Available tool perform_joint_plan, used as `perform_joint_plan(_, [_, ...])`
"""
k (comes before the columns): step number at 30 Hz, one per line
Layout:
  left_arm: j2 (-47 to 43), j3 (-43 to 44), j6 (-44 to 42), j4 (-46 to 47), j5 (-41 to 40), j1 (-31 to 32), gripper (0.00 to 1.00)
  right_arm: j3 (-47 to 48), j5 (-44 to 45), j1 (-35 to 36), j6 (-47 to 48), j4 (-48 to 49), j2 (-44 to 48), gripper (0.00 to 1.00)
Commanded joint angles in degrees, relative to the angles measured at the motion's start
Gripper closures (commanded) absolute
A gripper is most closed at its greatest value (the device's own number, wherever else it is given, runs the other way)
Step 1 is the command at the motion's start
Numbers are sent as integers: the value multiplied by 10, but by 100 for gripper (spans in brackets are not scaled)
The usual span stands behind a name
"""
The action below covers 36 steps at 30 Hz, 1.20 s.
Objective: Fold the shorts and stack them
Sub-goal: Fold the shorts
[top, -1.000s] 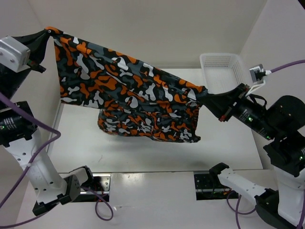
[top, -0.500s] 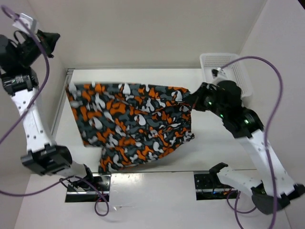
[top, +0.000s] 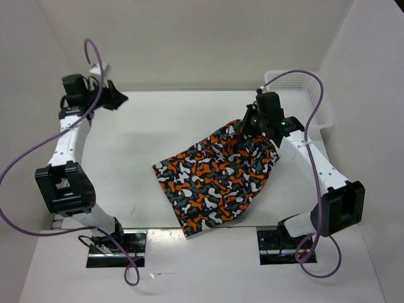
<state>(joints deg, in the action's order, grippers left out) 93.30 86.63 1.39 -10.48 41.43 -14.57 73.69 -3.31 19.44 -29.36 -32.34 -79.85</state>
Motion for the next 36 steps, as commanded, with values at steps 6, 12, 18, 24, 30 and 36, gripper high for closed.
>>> perform_joint_plan(6, [-49, -218, -14, -71, -128, 140, 67, -54, -13, -5, 19, 46, 26, 100])
perform_joint_plan(12, [17, -226, -14, -125, -217, 215, 13, -84, -18, -5, 19, 46, 58, 100])
perform_joint_plan(18, [68, -251, -14, -110, -263, 259, 8, -101, -28, -5, 14, 46, 76, 100])
perform_joint_plan(24, [51, -267, -14, -131, -347, 264, 5, -106, -28, -5, 14, 39, 88, 100])
perform_joint_plan(30, [64, -303, -14, -123, -315, 279, 19, -111, -28, -11, 9, 39, 94, 100])
perform_joint_plan(36, [17, -325, -14, -109, -291, 290, 60, -116, -28, -11, 9, 39, 105, 100])
